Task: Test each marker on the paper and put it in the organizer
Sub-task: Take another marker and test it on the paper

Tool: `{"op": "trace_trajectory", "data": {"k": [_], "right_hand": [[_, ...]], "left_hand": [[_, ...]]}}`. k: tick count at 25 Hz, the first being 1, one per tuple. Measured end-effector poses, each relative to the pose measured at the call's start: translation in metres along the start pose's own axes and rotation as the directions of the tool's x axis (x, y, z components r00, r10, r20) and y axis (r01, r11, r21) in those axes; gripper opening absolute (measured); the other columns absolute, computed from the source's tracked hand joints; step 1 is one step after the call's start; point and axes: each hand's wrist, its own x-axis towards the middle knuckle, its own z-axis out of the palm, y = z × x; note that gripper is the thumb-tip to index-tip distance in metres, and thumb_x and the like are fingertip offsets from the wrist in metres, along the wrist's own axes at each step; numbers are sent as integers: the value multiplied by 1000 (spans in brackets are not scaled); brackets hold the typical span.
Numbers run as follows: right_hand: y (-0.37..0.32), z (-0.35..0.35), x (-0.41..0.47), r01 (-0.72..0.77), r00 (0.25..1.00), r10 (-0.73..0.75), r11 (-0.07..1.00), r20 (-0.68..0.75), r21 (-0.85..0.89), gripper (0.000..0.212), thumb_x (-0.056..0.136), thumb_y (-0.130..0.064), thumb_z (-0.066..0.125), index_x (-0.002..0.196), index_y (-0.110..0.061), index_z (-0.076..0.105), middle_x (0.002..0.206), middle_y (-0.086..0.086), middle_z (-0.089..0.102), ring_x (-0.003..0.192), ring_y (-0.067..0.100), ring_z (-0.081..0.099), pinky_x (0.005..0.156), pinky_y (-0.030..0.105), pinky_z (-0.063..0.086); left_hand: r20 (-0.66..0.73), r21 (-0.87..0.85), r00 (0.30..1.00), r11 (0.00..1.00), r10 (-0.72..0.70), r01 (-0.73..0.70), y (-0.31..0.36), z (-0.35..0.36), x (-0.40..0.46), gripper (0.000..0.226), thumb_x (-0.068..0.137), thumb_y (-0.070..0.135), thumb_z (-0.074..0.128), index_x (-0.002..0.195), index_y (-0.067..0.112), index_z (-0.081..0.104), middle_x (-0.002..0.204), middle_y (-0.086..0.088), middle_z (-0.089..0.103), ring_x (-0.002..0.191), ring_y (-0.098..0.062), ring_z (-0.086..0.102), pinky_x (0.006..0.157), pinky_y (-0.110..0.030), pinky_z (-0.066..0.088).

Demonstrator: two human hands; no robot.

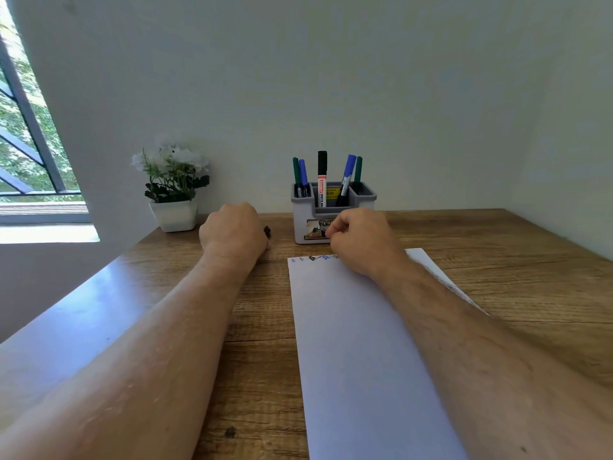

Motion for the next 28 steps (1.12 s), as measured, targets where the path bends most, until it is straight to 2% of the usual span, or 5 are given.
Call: {"op": "trace_trajectory", "data": {"k": [9, 15, 18, 22, 28], "right_hand": [[-3, -1, -2, 11, 999, -10, 1000, -34, 28, 17, 87, -7, 60, 85, -23, 65, 85, -6, 61, 85, 10, 59, 72, 23, 47], [-14, -6, -6, 137, 975, -77, 947, -207, 291, 22, 101, -18, 44, 104, -20, 66, 93, -1, 69, 77, 9, 66, 67, 26, 57], [-21, -11, -5, 114, 968, 11, 872, -251, 476, 31, 104, -30, 39, 114, -20, 67, 97, -1, 71, 69, 12, 68, 55, 23, 56], [-24, -15, -5, 43, 995, 34, 719, -96, 693, 31, 99, -42, 50, 101, -23, 74, 91, 1, 75, 81, 17, 73, 65, 35, 61], [-25, -15, -4, -59, 992, 122, 558, -11, 828, 20, 91, -36, 64, 92, -20, 76, 86, 1, 77, 76, 17, 74, 61, 33, 59]], "left_hand": [[-111, -380, 993, 925, -32, -13, 17, -21, -11, 32, 79, 38, 75, 67, 12, 60, 64, -5, 60, 56, -21, 58, 43, -24, 37], [-124, -748, 992, 658, -13, -85, 40, -37, -34, 33, 79, 49, 73, 70, 17, 76, 64, 3, 72, 62, -12, 67, 52, -25, 52], [-152, -798, 988, 590, -3, -121, 50, -36, -45, 28, 79, 49, 74, 68, 24, 71, 62, 9, 69, 60, -3, 64, 52, -20, 46], [-209, -806, 978, 569, -12, -165, 60, -30, -57, 26, 82, 43, 74, 62, 27, 67, 55, 14, 65, 54, 6, 62, 42, -8, 40], [-207, -830, 977, 521, 48, -202, 63, -28, -57, 16, 81, 35, 77, 69, 28, 69, 61, 13, 69, 58, 1, 66, 59, -20, 55]]}}
